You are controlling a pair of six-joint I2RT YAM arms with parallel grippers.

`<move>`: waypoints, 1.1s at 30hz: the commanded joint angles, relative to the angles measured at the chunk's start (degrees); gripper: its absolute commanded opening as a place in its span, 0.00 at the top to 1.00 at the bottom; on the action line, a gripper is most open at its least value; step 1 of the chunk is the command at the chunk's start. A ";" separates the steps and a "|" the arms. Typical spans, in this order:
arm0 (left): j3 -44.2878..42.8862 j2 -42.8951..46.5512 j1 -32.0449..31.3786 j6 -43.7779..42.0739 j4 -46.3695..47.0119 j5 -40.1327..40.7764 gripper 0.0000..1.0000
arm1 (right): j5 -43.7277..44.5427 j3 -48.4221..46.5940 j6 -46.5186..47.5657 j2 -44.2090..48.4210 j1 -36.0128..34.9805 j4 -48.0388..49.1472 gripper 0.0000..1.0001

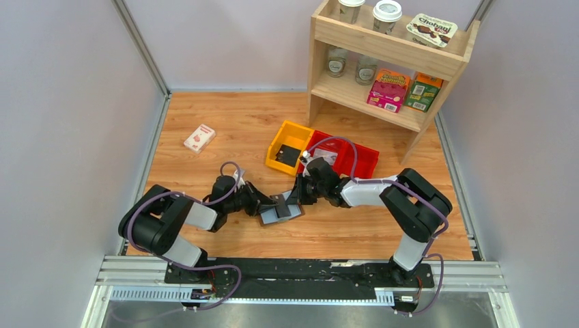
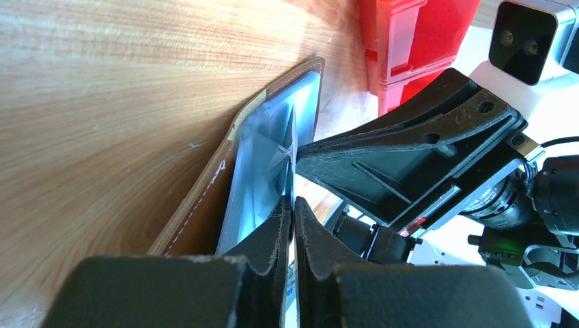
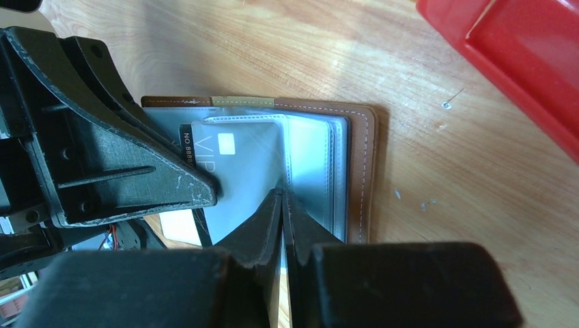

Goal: Take the credit cards out of the card holder
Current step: Remove the credit card from the card holder.

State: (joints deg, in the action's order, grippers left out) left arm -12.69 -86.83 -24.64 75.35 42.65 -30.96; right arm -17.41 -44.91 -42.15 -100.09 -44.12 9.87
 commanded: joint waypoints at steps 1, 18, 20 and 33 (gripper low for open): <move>0.56 3.50 0.30 1.46 4.73 -2.00 0.92 | 8.44 3.16 1.63 -3.62 0.26 -8.28 0.92; -0.14 20.36 3.81 -8.72 -29.97 1.24 0.96 | 10.20 1.23 1.72 -0.37 1.05 -12.24 0.92; -1.02 24.13 4.25 -11.36 -36.48 3.08 0.97 | 10.38 0.17 2.33 1.56 1.05 -13.29 0.91; -7.96 40.15 4.78 -18.40 -52.07 9.34 0.99 | 8.71 -8.18 3.75 11.84 0.88 -19.63 0.66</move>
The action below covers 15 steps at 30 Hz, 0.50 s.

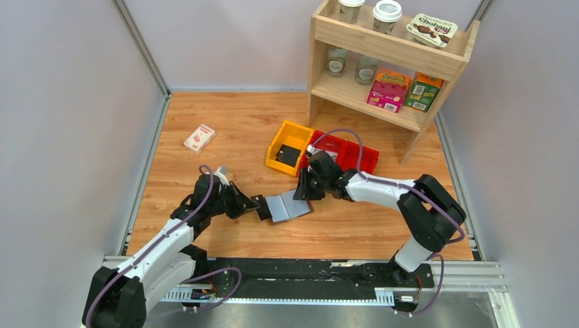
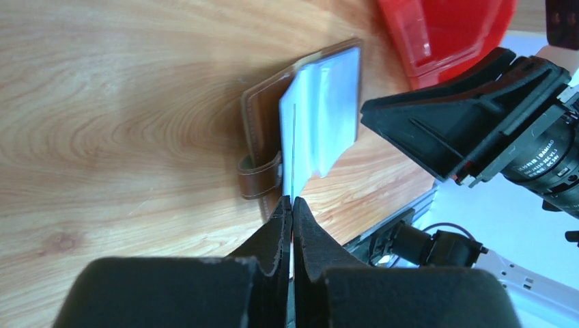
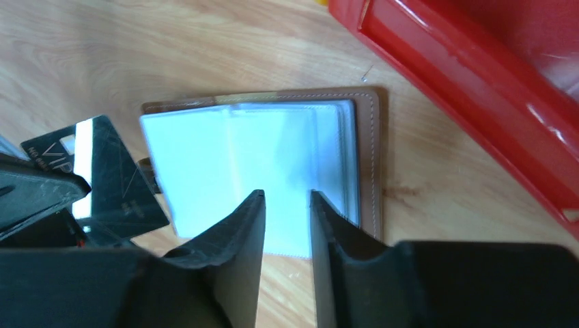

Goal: Take the credit cards out of the card holder
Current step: Remove the credit card from the card holder.

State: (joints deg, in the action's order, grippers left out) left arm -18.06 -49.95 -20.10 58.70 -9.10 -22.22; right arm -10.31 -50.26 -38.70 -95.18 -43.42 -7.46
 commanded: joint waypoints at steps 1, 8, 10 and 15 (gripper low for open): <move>-2.59 4.68 0.23 -0.87 1.61 0.68 0.99 | 1.69 -2.65 -0.41 8.59 0.18 -2.03 0.61; -3.82 9.26 0.32 4.49 16.98 0.25 1.00 | -2.08 2.08 -8.31 17.82 0.00 6.30 0.43; -3.56 9.52 0.24 6.86 21.46 0.68 1.00 | -2.96 4.02 -10.77 19.84 -0.26 10.96 0.40; -1.72 8.65 0.32 13.54 33.79 2.00 1.00 | -5.16 8.50 -16.49 23.01 -1.40 20.98 0.36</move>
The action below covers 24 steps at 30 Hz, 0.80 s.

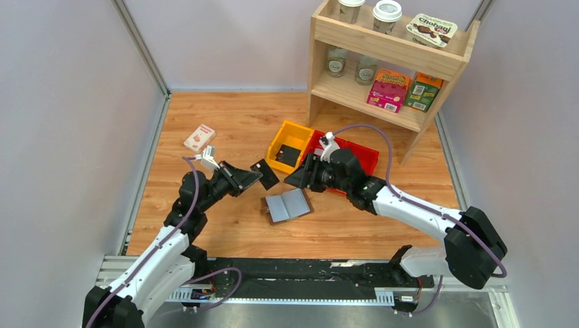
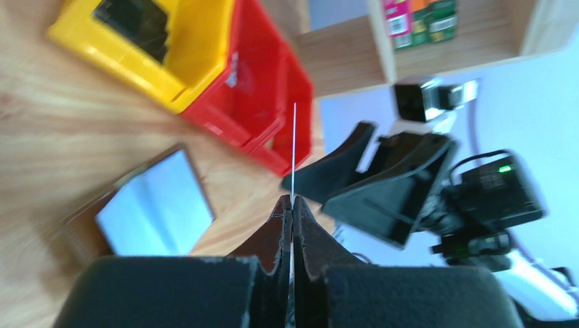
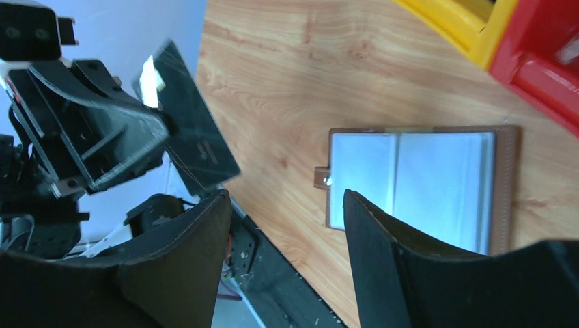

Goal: Take the credit cards out of the card holder
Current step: Remove the credit card from the card holder.

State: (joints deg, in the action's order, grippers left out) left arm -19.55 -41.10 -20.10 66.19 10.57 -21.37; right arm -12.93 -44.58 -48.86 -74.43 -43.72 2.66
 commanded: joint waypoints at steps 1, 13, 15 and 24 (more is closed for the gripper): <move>-0.05 -0.73 0.32 7.44 17.09 1.59 1.00 | -2.89 3.35 -7.20 2.45 -1.45 12.62 0.36; -1.37 -3.90 -1.17 10.71 23.36 1.85 1.00 | -3.07 2.66 -9.33 1.22 -3.47 25.21 0.37; -1.45 -4.07 -1.78 10.71 23.53 2.03 1.00 | -2.98 1.78 -8.97 0.87 -3.38 25.64 0.39; -1.46 -4.60 -2.49 10.89 23.97 1.33 1.00 | -1.22 -1.13 -7.92 0.43 -2.95 25.47 0.62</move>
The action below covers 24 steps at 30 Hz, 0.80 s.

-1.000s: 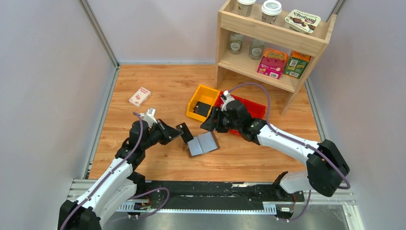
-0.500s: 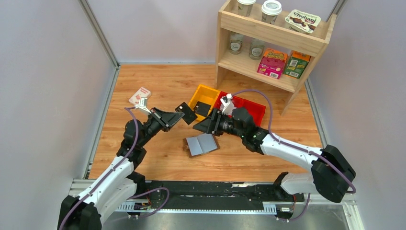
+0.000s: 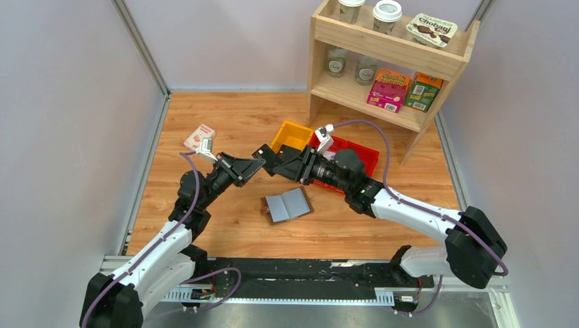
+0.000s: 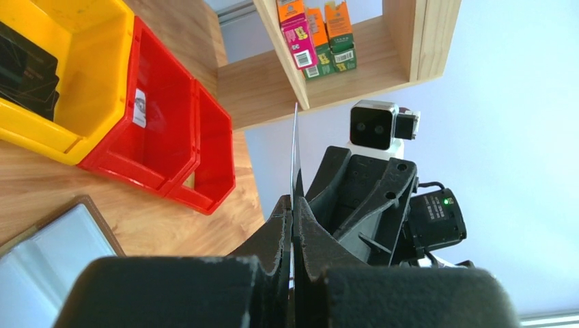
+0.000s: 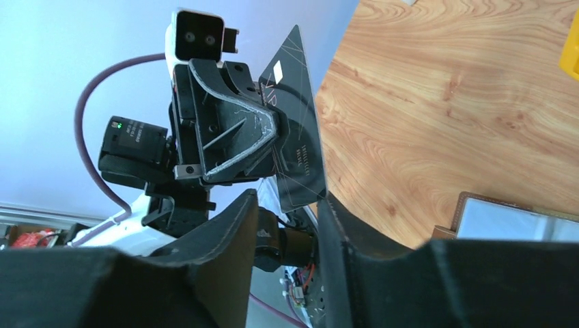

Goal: Take the credit cards out of the card holder
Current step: Remove the credit card from the card holder, then place the credit card in the storage box.

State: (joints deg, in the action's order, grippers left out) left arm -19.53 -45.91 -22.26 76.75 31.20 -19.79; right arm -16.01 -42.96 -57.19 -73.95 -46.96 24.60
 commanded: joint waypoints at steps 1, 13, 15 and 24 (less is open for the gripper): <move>-1.48 0.12 -0.33 0.33 3.34 -0.25 1.00 | 1.95 -2.83 0.32 -0.05 0.38 3.52 0.65; -0.33 0.47 -0.41 -0.99 1.94 -2.36 0.94 | 2.56 -3.27 2.96 -0.14 1.08 1.16 1.00; -0.07 1.08 -0.41 -1.69 0.45 -2.10 0.93 | 2.21 -3.36 3.75 0.21 1.52 0.28 1.00; -1.73 2.31 -0.06 -9.24 -9.74 -1.04 0.48 | -3.14 -8.70 11.56 -0.84 6.96 -11.74 1.00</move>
State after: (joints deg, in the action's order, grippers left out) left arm -19.40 -45.10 -22.44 73.47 27.81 -19.99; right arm -17.08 -45.84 -52.16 -74.17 -42.81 19.97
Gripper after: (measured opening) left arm 0.460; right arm 0.006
